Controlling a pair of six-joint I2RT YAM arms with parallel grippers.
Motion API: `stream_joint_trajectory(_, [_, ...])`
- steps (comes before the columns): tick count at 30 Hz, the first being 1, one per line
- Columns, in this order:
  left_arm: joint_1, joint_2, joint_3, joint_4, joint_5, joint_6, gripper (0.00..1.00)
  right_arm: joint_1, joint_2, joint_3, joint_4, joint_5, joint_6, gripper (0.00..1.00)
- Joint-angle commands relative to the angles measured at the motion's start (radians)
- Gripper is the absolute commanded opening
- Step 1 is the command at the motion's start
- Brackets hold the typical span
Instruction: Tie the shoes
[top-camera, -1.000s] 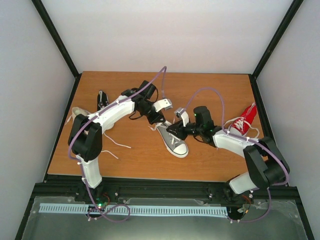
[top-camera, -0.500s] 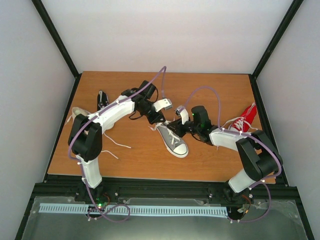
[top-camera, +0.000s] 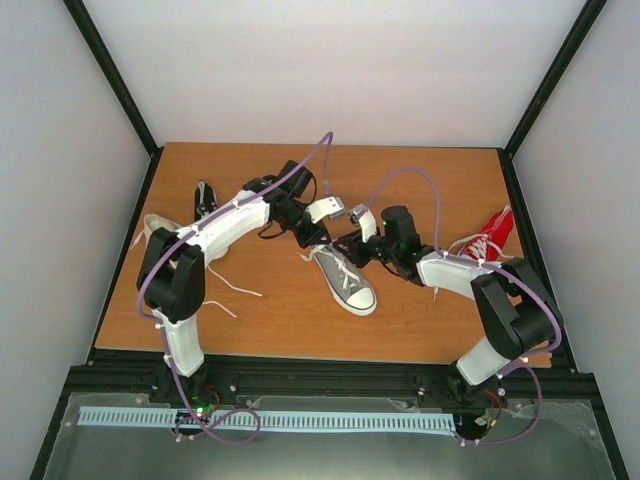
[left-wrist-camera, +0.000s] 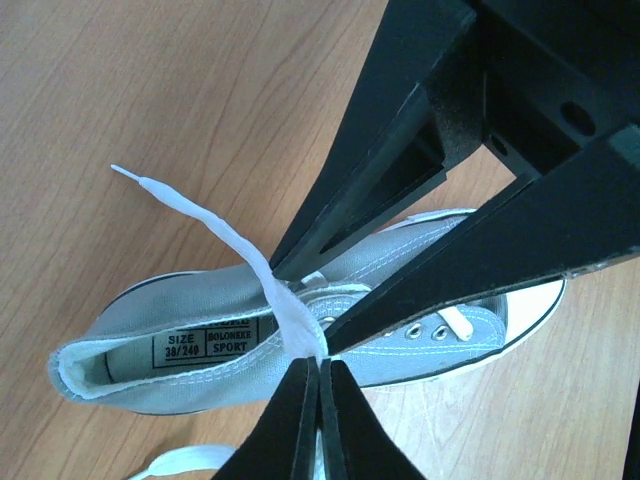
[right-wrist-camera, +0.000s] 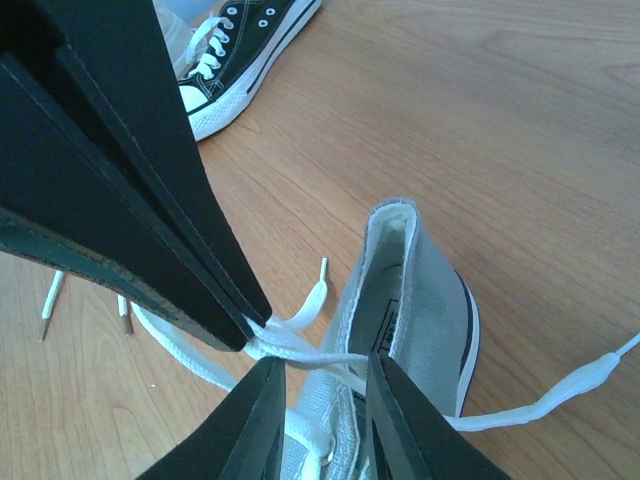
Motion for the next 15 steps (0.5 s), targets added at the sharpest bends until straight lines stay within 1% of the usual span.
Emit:
stream_joint_trajectory(1, [0.004, 0.014, 0.054, -0.01, 0.006, -0.014, 0.01, 0.006, 0.022, 0.024, 0.016, -0.008, -0.019, 0.24])
stream_joint_trajectory(5, [0.005, 0.022, 0.066, -0.014, 0.008, -0.026, 0.01, 0.006, 0.025, 0.026, 0.016, -0.01, -0.018, 0.24])
stream_joint_trajectory(7, [0.004, 0.028, 0.076, -0.014, -0.011, -0.037, 0.01, 0.006, 0.014, 0.016, 0.014, -0.007, -0.023, 0.24])
stream_joint_trajectory(12, [0.004, 0.038, 0.082, -0.013, -0.035, -0.055, 0.01, 0.011, -0.058, -0.059, 0.051, -0.007, -0.031, 0.25])
stream_joint_trajectory(15, [0.004, 0.038, 0.084, -0.012, -0.032, -0.063, 0.01, 0.031, -0.085, -0.096, 0.087, 0.027, -0.035, 0.24])
